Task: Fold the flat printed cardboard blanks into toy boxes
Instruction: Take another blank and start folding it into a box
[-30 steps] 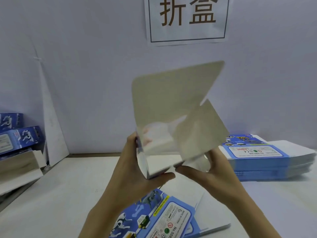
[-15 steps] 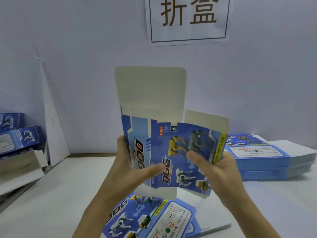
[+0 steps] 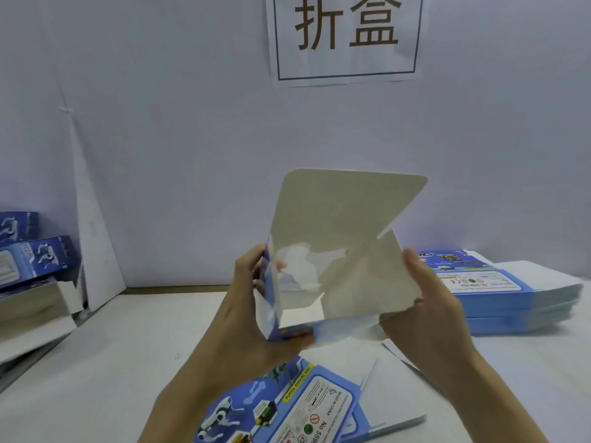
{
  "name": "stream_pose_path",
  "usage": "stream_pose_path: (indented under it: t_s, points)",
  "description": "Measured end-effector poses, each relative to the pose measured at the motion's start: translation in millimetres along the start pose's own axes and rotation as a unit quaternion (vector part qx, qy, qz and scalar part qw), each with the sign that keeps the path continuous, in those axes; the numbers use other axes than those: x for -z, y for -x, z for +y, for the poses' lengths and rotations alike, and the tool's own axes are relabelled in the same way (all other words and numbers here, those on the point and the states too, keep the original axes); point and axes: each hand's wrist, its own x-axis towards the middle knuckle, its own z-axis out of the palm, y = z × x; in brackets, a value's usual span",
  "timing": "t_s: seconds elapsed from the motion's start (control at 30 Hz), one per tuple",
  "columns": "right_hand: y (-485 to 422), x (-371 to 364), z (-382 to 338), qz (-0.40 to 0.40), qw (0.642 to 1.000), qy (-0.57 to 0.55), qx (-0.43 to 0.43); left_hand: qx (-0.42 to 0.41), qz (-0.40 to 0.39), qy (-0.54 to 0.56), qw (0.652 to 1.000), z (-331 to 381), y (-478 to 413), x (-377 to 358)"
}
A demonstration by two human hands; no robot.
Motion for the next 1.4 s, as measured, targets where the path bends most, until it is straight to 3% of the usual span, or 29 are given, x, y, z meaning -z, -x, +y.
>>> stream_pose_path:
  t_s: [0.1, 0.27, 0.43, 0.83, 1.0, 1.07, 1.13, 1.2, 1.27, 1.33, 1.4]
  points:
    - [-1, 4, 0, 0.009, 0.999, -0.025, -0.044, -0.010, 0.007, -0.001, 1.000, 0, 0, -3]
    - [3, 14, -3, -0.014, 0.977, -0.018, -0.211, -0.001, -0.007, 0.012, 1.000, -6, 1, -1]
    - [5, 7, -9, -0.024, 0.991, -0.023, -0.133, -0.019, 0.002, -0.004, 1.000, -3, 0, 0]
    - [10, 5, -20, -0.019, 0.994, 0.017, -0.108, -0.038, -0.005, -0.001, 0.999, 5, 2, -3]
    - [11, 10, -26, -0.132, 0.981, 0.080, -0.119, -0.041, 0.013, -0.009, 0.999, 7, 0, 6]
    - [11, 6, -27, -0.141, 0.981, 0.075, -0.114, -0.045, 0.017, -0.012, 0.999, 8, 0, 8]
    - [9, 1, -25, -0.075, 0.990, 0.060, -0.108, -0.043, 0.002, -0.022, 0.999, 12, 0, 6]
    - [7, -2, -22, 0.080, 0.985, 0.127, -0.086, -0.054, -0.017, -0.044, 0.997, 15, 0, -1]
    - [6, 0, -16, 0.210, 0.921, 0.327, -0.010, -0.069, -0.021, -0.064, 0.995, 16, 0, -8]
    - [7, -3, -14, 0.229, 0.785, 0.568, 0.090, -0.069, -0.005, -0.075, 0.995, 18, -1, -12]
    - [7, -6, -9, 0.238, 0.639, 0.721, 0.127, -0.064, 0.007, -0.088, 0.994, 19, -1, -14]
